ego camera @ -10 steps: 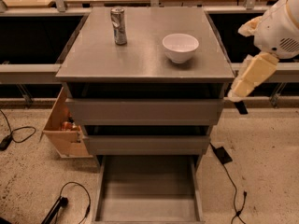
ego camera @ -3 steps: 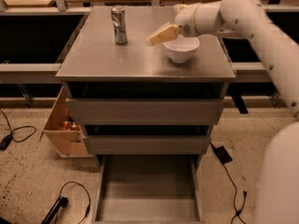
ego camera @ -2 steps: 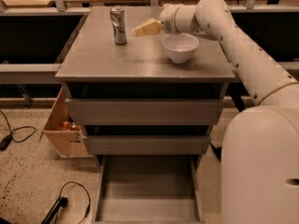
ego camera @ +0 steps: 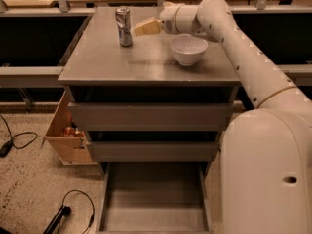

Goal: Place redbull can into bottom drawer

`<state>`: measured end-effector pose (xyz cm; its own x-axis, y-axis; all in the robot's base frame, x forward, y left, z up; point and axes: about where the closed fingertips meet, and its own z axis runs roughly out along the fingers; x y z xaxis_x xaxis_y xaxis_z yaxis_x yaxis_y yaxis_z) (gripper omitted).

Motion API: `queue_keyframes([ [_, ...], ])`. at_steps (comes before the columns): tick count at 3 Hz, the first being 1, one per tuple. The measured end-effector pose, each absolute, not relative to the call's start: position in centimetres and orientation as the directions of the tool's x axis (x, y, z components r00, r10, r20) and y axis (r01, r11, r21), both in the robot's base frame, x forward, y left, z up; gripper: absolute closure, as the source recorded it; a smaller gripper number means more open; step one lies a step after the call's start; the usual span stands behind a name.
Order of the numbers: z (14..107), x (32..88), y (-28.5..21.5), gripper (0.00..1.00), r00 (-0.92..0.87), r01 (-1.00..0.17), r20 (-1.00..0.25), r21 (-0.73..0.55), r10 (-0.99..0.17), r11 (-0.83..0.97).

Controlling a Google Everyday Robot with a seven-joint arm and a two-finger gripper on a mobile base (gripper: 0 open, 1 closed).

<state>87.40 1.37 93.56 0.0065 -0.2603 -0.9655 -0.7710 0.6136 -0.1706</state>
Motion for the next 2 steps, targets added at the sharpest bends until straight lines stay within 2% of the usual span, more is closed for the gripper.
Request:
queue_keyframes([
  [2, 93.8, 89.9, 5.3, 0.0, -0.013, -0.77, -0.979, -0.121, -0.205, 0.626],
])
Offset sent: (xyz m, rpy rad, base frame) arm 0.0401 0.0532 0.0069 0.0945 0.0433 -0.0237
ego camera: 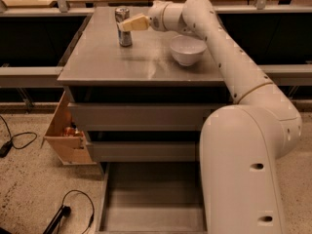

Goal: Place redbull can into bottom drawer

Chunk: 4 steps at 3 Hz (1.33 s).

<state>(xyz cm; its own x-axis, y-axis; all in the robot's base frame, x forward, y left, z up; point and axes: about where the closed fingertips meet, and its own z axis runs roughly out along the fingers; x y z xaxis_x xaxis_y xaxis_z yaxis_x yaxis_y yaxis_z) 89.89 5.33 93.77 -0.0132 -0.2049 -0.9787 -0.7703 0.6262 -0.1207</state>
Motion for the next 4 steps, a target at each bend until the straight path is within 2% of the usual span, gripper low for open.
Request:
queue_keyframes([
  [2, 92.7, 89.5, 10.1, 0.0, -0.053, -0.815, -0.98, -0.069, -0.193, 0.576],
  [3, 91.6, 90.1, 11.6, 0.19, -0.057, -0.826, -0.979, -0.065, -0.198, 0.56],
  [4, 90.8, 90.7, 13.0, 0.42, -0.033, -0.839, -0.98, -0.081, -0.199, 0.539],
])
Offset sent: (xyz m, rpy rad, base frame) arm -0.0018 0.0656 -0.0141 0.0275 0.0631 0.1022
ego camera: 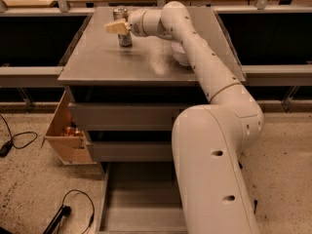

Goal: Place redbull can into bottom drawer

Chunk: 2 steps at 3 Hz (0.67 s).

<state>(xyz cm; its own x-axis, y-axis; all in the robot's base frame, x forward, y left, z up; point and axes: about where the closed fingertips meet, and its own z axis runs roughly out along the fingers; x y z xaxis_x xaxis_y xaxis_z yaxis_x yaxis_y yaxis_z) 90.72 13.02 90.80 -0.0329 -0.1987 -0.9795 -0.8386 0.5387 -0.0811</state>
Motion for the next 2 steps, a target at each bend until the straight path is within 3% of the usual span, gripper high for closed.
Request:
queue_keyframes([
  [1, 90.94, 90.81, 12.98, 0.73, -0.029, -0.838, -0.98, -0.084, -0.197, 0.54],
  [2, 90.95, 90.8, 12.99, 0.96, -0.029, -0.838, -0.98, -0.084, -0.197, 0.54],
])
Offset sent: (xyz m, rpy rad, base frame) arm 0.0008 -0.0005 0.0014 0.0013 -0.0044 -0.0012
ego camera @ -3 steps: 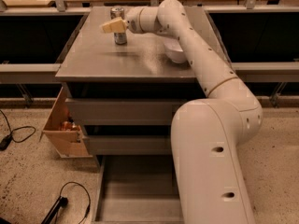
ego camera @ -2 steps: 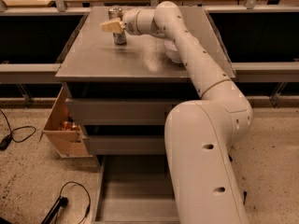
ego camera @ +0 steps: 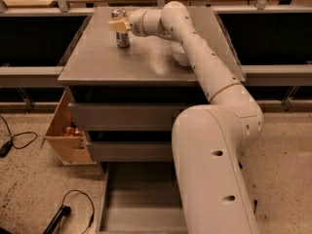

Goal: Place redbull can into bottom drawer

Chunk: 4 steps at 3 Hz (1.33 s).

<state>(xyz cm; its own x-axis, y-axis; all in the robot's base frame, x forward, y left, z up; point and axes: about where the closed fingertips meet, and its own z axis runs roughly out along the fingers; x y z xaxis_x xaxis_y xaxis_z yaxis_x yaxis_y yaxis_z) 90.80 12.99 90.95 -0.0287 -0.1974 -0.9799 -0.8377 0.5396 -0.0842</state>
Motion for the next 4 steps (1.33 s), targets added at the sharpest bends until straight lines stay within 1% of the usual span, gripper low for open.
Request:
queue_keyframes([
  [1, 91.4, 90.4, 13.2, 1.0, -0.02, -0.844, -0.98, -0.09, -0.199, 0.528],
  [2, 93.8, 88.1, 12.6, 1.0, 0.002, -0.856, -0.982, -0.101, -0.191, 0.508],
  [3, 99.5, 84.2, 9.9, 1.0, 0.069, -0.837, -0.983, -0.151, -0.172, 0.526],
  [4, 106.4, 78.3, 5.7, 1.0, 0.127, -0.788, -0.976, -0.206, -0.175, 0.58],
])
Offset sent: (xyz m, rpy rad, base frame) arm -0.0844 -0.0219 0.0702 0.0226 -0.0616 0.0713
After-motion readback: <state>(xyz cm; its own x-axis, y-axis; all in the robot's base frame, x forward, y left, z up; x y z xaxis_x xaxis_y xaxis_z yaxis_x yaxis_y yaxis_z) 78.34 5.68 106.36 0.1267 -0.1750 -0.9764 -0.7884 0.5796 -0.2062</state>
